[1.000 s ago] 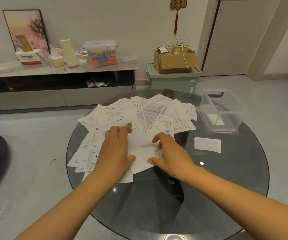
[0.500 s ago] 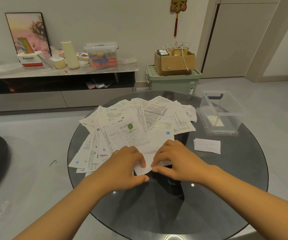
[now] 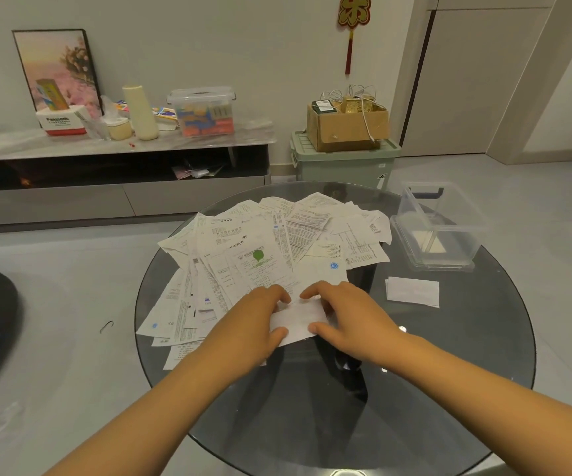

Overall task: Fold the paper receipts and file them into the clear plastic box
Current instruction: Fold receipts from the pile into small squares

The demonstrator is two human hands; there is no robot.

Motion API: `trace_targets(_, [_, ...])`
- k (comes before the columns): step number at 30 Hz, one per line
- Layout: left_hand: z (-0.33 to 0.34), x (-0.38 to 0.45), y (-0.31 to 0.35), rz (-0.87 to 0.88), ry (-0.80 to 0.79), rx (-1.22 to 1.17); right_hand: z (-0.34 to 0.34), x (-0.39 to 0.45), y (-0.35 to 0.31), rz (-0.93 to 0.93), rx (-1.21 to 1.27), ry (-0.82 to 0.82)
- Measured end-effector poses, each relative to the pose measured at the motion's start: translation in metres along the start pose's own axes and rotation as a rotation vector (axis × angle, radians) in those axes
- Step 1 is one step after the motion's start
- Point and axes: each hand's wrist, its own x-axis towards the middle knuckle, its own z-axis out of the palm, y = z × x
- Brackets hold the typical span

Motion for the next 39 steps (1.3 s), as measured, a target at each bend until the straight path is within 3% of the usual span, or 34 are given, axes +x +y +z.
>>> trace_targets(7, [-0.002, 0.001, 0.000, 0.107, 0.014, 0.167, -0.006, 0.001, -0.001, -0.144, -0.172, 0.000])
trace_targets(11, [-0.003, 0.000, 0.001, 0.121, -0.041, 0.180, -0.014, -0.003, -0.001, -0.187, -0.213, -0.080])
trace_targets(16, [-0.004, -0.001, 0.006, 0.132, -0.035, 0.138, -0.017, -0.009, -0.002, -0.231, -0.265, -0.056])
trace_targets(24, [0.006, 0.002, 0.020, 0.054, 0.012, 0.030, -0.020, -0.020, 0.000, -0.108, -0.161, 0.044])
trace_targets(31, [0.008, 0.008, 0.020, -0.100, -0.017, -0.088, -0.016, -0.014, 0.005, -0.071, -0.126, 0.002])
trace_targets(39, [0.003, 0.002, 0.023, 0.025, -0.046, 0.002, -0.022, -0.016, 0.008, -0.167, -0.175, -0.037])
